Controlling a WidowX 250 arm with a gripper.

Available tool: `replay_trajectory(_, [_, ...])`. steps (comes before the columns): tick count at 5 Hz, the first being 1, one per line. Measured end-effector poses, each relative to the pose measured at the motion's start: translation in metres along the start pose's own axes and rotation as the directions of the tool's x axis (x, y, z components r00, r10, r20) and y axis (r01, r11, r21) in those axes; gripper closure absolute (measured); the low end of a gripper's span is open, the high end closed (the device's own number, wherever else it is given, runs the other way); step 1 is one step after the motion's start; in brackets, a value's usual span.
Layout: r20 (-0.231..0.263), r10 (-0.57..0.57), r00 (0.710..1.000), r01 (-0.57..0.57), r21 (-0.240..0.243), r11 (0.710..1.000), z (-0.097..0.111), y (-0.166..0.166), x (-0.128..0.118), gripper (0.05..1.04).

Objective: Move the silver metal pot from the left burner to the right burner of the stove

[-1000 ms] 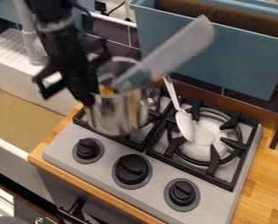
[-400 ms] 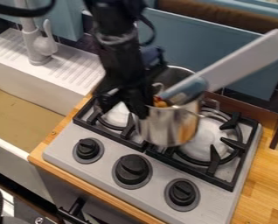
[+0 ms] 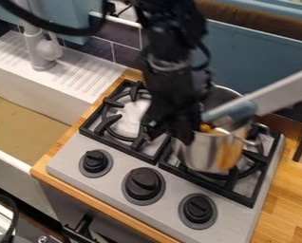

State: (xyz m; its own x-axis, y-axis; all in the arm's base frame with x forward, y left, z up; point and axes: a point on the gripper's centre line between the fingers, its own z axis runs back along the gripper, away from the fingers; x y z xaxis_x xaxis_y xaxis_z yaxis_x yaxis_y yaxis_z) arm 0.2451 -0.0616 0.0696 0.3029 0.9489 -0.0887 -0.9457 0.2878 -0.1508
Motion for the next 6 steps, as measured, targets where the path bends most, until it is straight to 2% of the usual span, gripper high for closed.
replay_trajectory(1, [0.018, -0.008, 1.000, 0.008, -0.035, 0.999, -0.008, -0.009, -0.011, 1.030])
replay_trajectory(2, [0.008, -0.007, 1.000, 0.007, -0.042, 0.999, -0.014, -0.011, -0.017, 1.030])
replay_trajectory(4, [0.021, -0.036, 0.999, 0.037, -0.043, 0.998, -0.027, -0.005, -0.021, 1.030])
replay_trajectory(6, [-0.006, -0.034, 0.999, 0.033, -0.036, 0.999, -0.029, -0.002, -0.019, 1.030])
